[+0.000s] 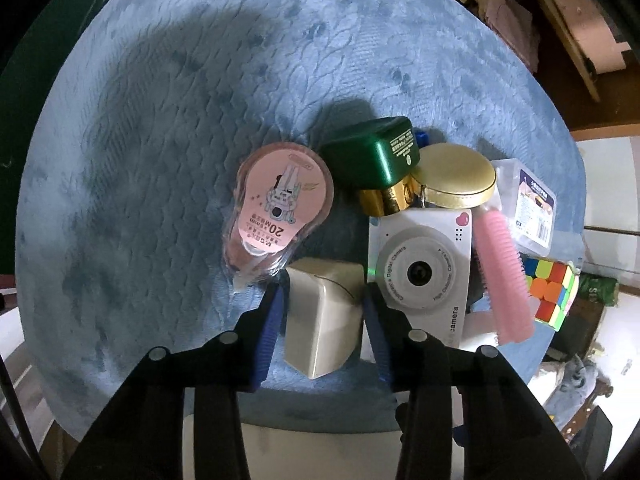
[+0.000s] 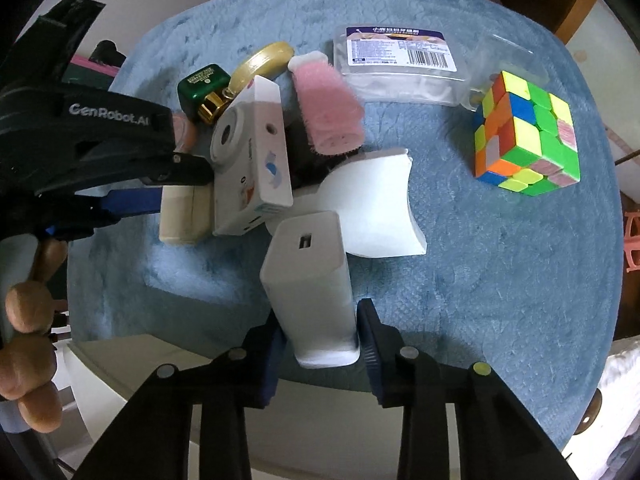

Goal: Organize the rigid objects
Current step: 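Grasp the beige cube with the left tool while the right tool grasps the white charger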

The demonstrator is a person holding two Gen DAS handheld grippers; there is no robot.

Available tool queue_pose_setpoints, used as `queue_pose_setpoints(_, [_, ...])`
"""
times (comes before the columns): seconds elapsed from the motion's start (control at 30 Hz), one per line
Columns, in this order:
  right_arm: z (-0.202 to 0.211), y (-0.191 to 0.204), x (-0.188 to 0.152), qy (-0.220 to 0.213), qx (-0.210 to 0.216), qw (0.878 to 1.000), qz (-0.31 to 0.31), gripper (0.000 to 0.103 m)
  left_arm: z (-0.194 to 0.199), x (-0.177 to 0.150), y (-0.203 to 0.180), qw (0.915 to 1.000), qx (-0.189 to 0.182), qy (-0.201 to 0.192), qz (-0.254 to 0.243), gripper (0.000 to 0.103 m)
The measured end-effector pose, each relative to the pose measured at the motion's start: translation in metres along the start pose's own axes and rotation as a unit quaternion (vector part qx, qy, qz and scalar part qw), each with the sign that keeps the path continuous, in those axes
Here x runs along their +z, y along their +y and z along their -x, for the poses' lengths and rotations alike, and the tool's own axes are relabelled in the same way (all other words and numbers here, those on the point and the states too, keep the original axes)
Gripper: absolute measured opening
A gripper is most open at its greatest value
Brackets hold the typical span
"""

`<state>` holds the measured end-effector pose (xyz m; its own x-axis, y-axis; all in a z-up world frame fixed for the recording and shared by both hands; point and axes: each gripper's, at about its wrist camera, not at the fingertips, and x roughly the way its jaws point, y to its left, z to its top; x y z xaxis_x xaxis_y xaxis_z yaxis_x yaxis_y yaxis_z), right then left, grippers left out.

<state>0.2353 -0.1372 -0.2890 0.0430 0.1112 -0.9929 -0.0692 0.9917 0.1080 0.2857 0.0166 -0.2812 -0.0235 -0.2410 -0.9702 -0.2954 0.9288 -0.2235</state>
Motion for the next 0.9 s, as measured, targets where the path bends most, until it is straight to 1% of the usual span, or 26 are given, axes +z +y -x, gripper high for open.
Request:
queue_pose_setpoints(0.1, [-0.006, 0.004, 0.001, 0.004, -0.005, 1.000, -0.001, 0.035, -0.002, -0.001, 0.013, 1.0000, -0.004, 0.006, 0.003, 0.044])
queue_pose_setpoints(0.17, [-0.009, 0.004, 0.002, 0.007, -0.006, 1.000, -0.003, 0.034, -0.005, -0.003, 0.013, 0.9999, -0.003, 0.009, 0.005, 0.044])
queue_pose_setpoints(0.23, [-0.014, 0.005, 0.005, 0.008, -0.003, 1.000, -0.006, 0.034, -0.006, -0.006, 0.012, 0.9999, -0.002, 0.009, 0.005, 0.045])
queue_pose_setpoints(0.33, [-0.020, 0.002, 0.004, 0.017, 0.003, 1.000, -0.015, 0.034, -0.008, -0.008, 0.012, 0.9999, 0.007, 0.004, -0.007, 0.045])
queue_pose_setpoints(0.37, [-0.021, 0.001, 0.004, 0.019, 0.005, 1.000, -0.018, 0.034, -0.010, -0.007, 0.003, 0.9999, 0.011, 0.002, -0.011, 0.046])
queue_pose_setpoints(0.4, [-0.021, -0.001, 0.005, 0.019, 0.007, 1.000, -0.019, 0.034, -0.011, -0.008, 0.002, 0.9998, 0.017, 0.000, -0.012, 0.047])
queue_pose_setpoints(0.43, [-0.023, -0.003, 0.006, 0.020, 0.007, 1.000, -0.019, 0.034, -0.011, -0.008, 0.000, 0.9996, 0.025, -0.001, -0.013, 0.054])
queue_pose_setpoints(0.47, [-0.024, -0.003, 0.006, 0.021, 0.007, 1.000, -0.020, 0.034, -0.012, -0.008, 0.001, 0.9988, 0.046, -0.002, -0.015, 0.065])
queue_pose_setpoints(0.5, [-0.025, -0.002, 0.006, 0.025, 0.006, 0.999, -0.021, 0.034, -0.013, -0.006, -0.001, 0.9981, 0.060, -0.002, -0.015, 0.070])
queue_pose_setpoints(0.57, [-0.029, -0.002, 0.007, 0.029, 0.005, 0.999, -0.022, 0.034, -0.017, -0.004, 0.004, 0.9970, 0.076, -0.004, -0.014, 0.086])
queue_pose_setpoints(0.6, [-0.032, -0.002, 0.006, 0.029, 0.004, 0.999, -0.022, 0.034, -0.019, -0.003, 0.008, 0.9969, 0.079, -0.003, -0.009, 0.090])
queue_pose_setpoints(0.63, [-0.032, -0.002, 0.006, 0.029, 0.004, 0.999, -0.022, 0.034, -0.022, -0.001, 0.015, 0.9973, 0.073, -0.002, 0.001, 0.093])
queue_pose_setpoints(0.7, [-0.033, -0.004, 0.006, 0.028, 0.007, 0.999, -0.025, 0.033, -0.025, 0.001, 0.031, 0.9985, 0.051, 0.004, 0.018, 0.093])
queue_pose_setpoints(0.73, [-0.032, -0.006, 0.004, 0.028, 0.009, 0.999, -0.027, 0.033, -0.025, 0.001, 0.036, 0.9989, 0.041, 0.005, 0.021, 0.090])
queue_pose_setpoints(0.77, [-0.032, -0.007, 0.004, 0.028, 0.013, 0.999, -0.032, 0.033, -0.026, 0.002, 0.040, 0.9994, 0.028, 0.006, 0.019, 0.081])
queue_pose_setpoints(0.8, [-0.031, -0.008, 0.005, 0.028, 0.017, 0.999, -0.034, 0.033, -0.026, 0.001, 0.042, 0.9998, 0.013, 0.006, 0.013, 0.075])
queue_pose_setpoints(0.83, [-0.031, -0.009, 0.004, 0.027, 0.020, 0.999, -0.035, 0.032, -0.024, 0.000, 0.043, 0.9999, 0.006, 0.007, 0.007, 0.053])
queue_pose_setpoints(0.87, [-0.031, -0.009, 0.003, 0.024, 0.024, 0.999, -0.035, 0.032, -0.025, 0.000, 0.036, 0.9999, 0.005, 0.012, -0.003, 0.028])
queue_pose_setpoints(0.9, [-0.029, -0.015, -0.001, 0.022, 0.023, 0.999, -0.034, 0.032, -0.028, -0.001, 0.031, 0.9996, 0.015, 0.018, -0.014, 0.027])
